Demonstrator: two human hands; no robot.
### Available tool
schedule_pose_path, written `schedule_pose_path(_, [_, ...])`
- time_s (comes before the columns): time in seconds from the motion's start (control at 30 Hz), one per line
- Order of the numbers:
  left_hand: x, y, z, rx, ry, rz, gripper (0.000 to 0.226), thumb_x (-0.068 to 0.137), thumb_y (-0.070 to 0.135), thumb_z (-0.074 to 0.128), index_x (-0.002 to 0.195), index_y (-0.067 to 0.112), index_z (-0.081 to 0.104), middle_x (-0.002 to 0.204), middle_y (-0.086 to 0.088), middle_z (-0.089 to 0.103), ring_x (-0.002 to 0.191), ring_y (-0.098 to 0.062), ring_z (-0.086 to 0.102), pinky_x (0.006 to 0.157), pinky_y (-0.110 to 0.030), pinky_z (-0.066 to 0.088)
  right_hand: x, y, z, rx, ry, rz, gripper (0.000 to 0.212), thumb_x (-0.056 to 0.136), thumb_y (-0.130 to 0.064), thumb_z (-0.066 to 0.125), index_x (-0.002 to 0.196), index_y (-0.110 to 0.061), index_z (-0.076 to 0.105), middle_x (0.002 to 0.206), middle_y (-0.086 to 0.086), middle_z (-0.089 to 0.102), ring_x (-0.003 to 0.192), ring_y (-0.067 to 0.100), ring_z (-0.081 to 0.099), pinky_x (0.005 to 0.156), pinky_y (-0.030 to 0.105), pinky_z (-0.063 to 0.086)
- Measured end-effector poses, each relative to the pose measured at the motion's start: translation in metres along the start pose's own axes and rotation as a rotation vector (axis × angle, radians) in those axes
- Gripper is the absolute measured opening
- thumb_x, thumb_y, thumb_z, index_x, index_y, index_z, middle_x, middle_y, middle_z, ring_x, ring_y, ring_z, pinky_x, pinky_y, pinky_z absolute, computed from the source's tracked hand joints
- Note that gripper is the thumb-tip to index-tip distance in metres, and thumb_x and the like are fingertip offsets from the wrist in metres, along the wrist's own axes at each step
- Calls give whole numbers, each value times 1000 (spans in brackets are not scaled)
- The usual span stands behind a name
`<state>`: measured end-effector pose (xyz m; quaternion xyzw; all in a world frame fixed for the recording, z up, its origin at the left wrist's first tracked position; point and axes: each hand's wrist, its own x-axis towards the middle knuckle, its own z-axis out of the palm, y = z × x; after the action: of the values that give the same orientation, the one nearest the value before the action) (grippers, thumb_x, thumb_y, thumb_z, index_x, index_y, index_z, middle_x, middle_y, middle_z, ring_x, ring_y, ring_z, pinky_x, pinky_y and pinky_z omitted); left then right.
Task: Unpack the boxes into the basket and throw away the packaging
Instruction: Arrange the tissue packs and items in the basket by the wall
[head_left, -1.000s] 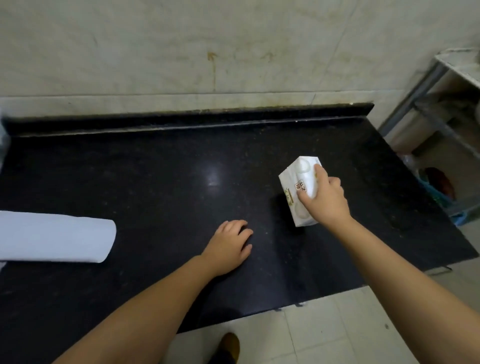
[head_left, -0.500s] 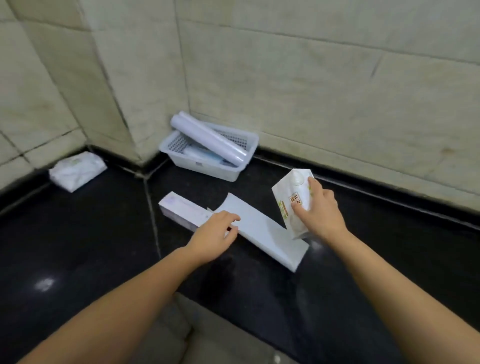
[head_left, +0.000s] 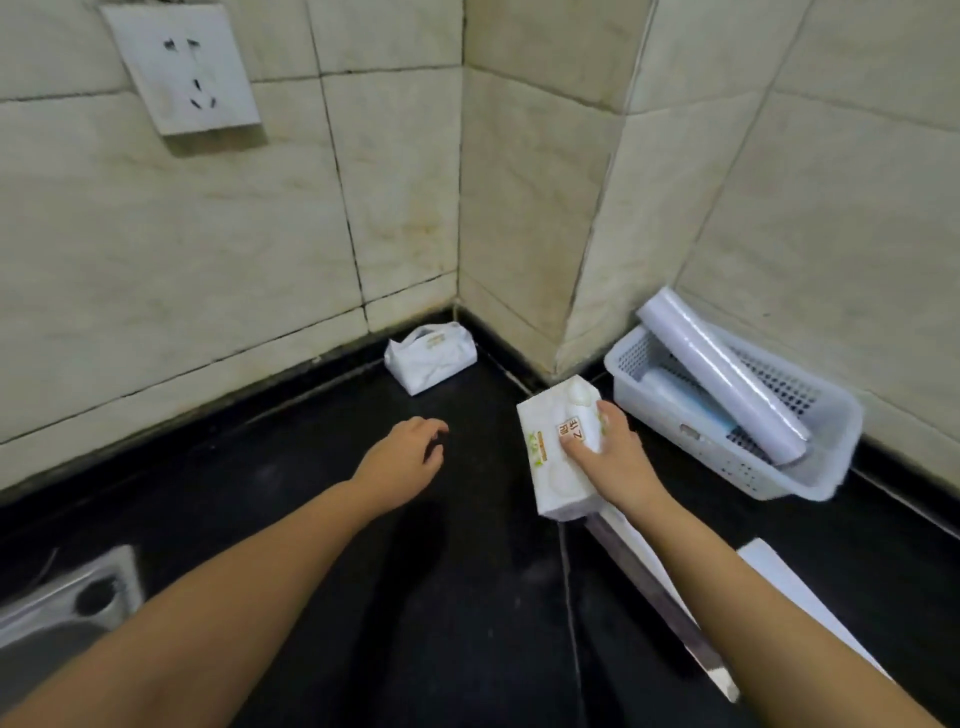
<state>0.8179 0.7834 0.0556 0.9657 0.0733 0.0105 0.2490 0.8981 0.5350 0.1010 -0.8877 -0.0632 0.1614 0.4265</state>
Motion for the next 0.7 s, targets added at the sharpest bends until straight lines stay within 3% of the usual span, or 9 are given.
schedule_pose_path(0.13, [43,-33,-1,53,46,-125,34,92,22,47,125,16,50,118,-7,56,110,-23,52,87,-36,48,63,-15,53,281,-101,151,76,83,-42,62,144,-26,19,142,12,41,123,30,49,104,48,42])
schedule_pose_path(0.27, [90,-52,3,147,116,-282,45,92,25,49,134,14,38,133,-15,44,117,-31,46,90,-45,48,106,-20,94,409,-62,279,77,88,-44,55,147,-27,9,146,15,35,123,35,46,105,49,40])
schedule_pose_path(0.37, [119,-60,9,200,87,-391,62,90,31,53,143,17,23,150,-21,22,132,-39,31,100,-52,39,118,-17,104,101,-180,264,70,93,-51,39,147,-18,10,142,18,43,121,35,49,100,40,40])
schedule_pose_path(0.43, [133,-66,14,174,30,-457,70,90,35,54,146,20,16,155,-21,8,139,-42,19,105,-54,32,118,-17,93,-257,-306,157,58,96,-52,26,131,-8,42,129,19,56,113,34,56,92,38,43])
schedule_pose_path(0.47, [137,-70,17,171,5,-478,69,90,36,54,146,20,16,155,-21,6,139,-42,18,105,-54,31,117,-15,85,-442,-325,79,55,97,-50,23,118,-8,51,124,18,60,108,33,58,86,37,45])
schedule_pose_path(0.5, [141,-74,19,184,-8,-483,66,90,36,54,144,18,20,154,-22,8,137,-43,22,103,-54,33,118,-11,79,-596,-306,-22,51,98,-47,24,119,-9,50,124,17,59,107,33,58,81,37,45])
schedule_pose_path(0.53, [143,-76,19,198,-5,-471,59,91,33,54,139,14,26,151,-23,15,131,-43,30,99,-53,38,119,-7,72,-702,-262,-128,47,98,-43,29,131,-13,41,130,16,53,109,32,57,79,37,46])
schedule_pose_path(0.6, [145,-76,14,174,52,-431,42,93,26,51,128,6,38,142,-23,30,112,-42,48,85,-48,47,119,-1,62,-773,-243,-340,63,95,-39,43,147,-27,10,148,14,30,122,32,49,81,39,49])
schedule_pose_path(0.7, [138,-63,0,23,241,-391,30,95,19,47,119,1,46,136,-21,37,96,-39,56,79,-43,49,121,5,63,-750,-361,-470,74,91,-41,50,147,-40,2,158,12,1,136,33,33,95,44,49])
